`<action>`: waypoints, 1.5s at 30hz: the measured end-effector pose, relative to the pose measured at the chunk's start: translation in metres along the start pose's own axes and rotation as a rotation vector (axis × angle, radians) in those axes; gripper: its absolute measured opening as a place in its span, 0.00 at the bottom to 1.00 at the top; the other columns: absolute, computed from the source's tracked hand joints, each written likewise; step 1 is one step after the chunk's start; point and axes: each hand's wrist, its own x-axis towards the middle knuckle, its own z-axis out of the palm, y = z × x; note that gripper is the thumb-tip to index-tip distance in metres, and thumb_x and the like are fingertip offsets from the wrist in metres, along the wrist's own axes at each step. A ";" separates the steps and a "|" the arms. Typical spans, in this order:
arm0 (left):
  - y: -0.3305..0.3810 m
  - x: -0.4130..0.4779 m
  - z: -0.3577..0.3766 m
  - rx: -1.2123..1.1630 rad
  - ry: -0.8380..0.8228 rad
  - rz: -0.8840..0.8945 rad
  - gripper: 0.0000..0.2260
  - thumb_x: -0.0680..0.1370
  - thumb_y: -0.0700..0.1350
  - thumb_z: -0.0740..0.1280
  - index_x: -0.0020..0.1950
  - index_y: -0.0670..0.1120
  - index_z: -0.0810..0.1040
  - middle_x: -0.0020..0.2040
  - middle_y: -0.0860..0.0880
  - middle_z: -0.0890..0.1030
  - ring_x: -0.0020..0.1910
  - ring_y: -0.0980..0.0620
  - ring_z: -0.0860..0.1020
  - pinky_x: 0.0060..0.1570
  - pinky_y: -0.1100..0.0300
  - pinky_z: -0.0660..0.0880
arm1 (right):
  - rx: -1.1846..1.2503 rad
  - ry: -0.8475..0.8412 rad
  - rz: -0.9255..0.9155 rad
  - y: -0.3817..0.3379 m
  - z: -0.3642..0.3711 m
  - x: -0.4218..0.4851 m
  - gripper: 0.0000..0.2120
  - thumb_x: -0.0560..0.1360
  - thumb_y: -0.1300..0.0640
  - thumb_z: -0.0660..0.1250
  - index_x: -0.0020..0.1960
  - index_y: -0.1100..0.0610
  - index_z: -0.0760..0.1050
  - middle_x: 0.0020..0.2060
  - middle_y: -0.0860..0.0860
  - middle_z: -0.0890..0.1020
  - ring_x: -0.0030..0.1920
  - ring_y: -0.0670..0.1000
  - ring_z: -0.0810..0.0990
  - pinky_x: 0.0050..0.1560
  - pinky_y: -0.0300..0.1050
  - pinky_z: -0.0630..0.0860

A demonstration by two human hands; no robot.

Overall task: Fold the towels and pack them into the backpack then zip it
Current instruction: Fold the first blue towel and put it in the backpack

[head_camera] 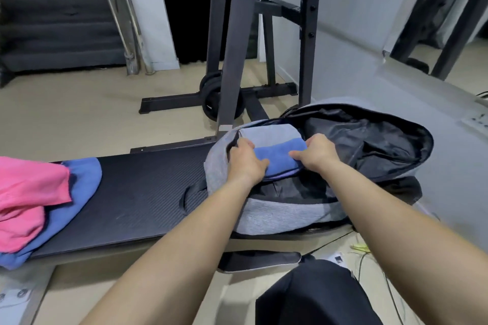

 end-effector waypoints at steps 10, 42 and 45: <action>0.006 0.012 0.022 0.308 0.072 0.091 0.19 0.75 0.52 0.73 0.59 0.45 0.71 0.60 0.43 0.70 0.54 0.36 0.77 0.52 0.47 0.75 | -0.196 0.071 -0.026 0.003 0.014 0.017 0.11 0.78 0.54 0.70 0.52 0.59 0.70 0.58 0.62 0.78 0.57 0.64 0.78 0.47 0.50 0.72; -0.018 0.057 0.000 1.259 -0.215 0.638 0.36 0.81 0.66 0.51 0.81 0.51 0.40 0.82 0.46 0.43 0.81 0.41 0.45 0.75 0.35 0.48 | -1.015 -0.228 -0.648 0.023 0.019 0.043 0.54 0.66 0.20 0.34 0.81 0.54 0.35 0.81 0.54 0.39 0.81 0.53 0.40 0.79 0.61 0.43; -0.021 0.052 0.002 1.211 -0.270 0.599 0.36 0.81 0.67 0.49 0.81 0.52 0.38 0.82 0.45 0.40 0.80 0.40 0.42 0.76 0.36 0.46 | -1.016 -0.243 -0.713 0.025 0.008 0.051 0.54 0.66 0.20 0.37 0.81 0.52 0.35 0.81 0.52 0.39 0.81 0.52 0.40 0.78 0.59 0.44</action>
